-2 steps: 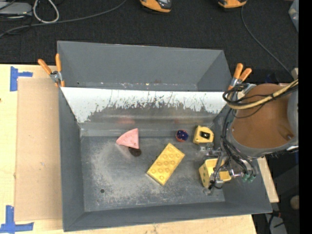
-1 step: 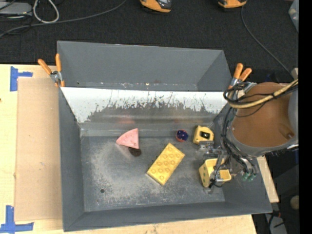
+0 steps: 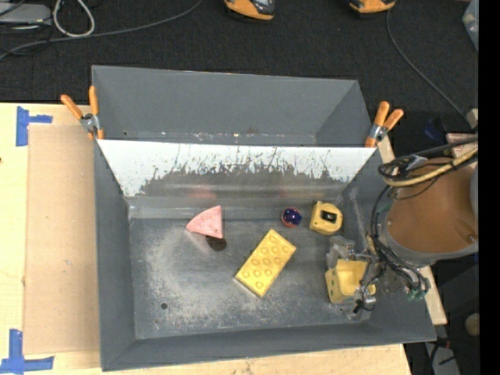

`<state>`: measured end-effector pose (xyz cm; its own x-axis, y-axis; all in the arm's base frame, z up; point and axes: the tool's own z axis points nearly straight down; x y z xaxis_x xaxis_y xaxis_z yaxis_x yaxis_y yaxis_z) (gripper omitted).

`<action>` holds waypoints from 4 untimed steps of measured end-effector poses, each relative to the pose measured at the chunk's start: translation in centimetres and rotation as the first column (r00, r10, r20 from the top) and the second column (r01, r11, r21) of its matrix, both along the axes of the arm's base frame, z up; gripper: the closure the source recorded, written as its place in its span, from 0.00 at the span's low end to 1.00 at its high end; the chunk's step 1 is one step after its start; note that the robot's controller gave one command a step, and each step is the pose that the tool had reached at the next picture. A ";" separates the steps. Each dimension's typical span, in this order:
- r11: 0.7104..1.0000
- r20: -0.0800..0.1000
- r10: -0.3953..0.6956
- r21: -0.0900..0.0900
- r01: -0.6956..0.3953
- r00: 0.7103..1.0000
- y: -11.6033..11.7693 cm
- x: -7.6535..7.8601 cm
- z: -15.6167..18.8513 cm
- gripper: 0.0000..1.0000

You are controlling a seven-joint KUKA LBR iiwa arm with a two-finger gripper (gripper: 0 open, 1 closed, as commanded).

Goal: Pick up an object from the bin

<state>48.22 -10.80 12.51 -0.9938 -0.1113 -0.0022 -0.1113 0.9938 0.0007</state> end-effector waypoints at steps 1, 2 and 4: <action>0.990 0.006 0.144 0.003 -0.144 0.990 -3.3 4.7 -5.5 0.00; 0.988 0.005 0.152 0.007 -0.152 0.988 -4.1 4.2 -5.5 0.00; 0.989 0.005 0.149 0.008 -0.150 0.989 -4.0 4.2 -5.6 1.00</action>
Offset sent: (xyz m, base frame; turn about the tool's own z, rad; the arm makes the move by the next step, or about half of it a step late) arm 0.0404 -0.0437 -0.0551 -0.1580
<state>52.43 -14.84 6.91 -0.9660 -0.2585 -0.0081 -0.2586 0.9659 0.0080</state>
